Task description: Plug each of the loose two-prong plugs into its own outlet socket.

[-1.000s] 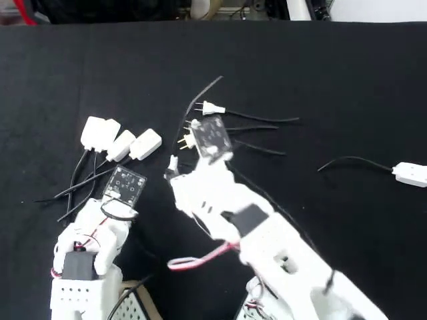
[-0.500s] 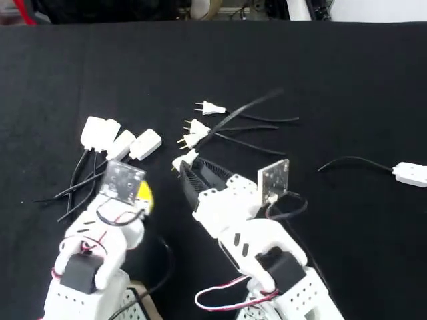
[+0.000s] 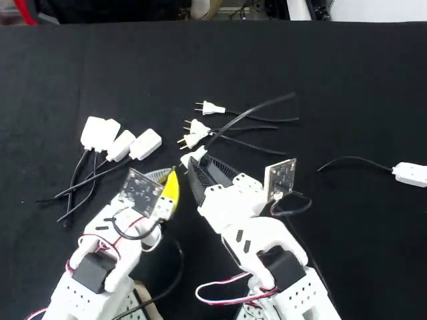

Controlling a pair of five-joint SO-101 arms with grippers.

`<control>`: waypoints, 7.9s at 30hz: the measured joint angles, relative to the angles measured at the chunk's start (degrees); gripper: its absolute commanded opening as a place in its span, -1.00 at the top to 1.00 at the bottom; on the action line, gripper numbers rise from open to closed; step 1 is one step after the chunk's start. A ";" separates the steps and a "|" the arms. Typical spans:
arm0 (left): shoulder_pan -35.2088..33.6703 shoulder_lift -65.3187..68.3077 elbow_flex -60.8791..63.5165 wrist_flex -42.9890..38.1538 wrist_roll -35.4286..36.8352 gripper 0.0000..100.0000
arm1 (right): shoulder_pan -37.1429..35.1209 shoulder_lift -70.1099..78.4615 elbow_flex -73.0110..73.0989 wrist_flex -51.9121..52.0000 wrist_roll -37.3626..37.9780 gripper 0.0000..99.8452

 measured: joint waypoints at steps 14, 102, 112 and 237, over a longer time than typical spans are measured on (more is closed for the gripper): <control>4.84 0.00 -1.41 4.04 -9.23 0.94 | -0.35 0.00 -2.90 10.81 -1.49 0.98; -39.56 0.00 5.01 26.81 -31.47 0.68 | 3.69 34.46 -33.14 39.30 25.14 0.98; -50.55 0.00 5.27 27.08 -31.91 0.68 | 3.78 61.01 -36.84 37.01 27.78 0.98; -51.08 0.00 5.27 27.08 -32.35 0.68 | -0.97 105.49 -62.51 26.46 -6.51 0.98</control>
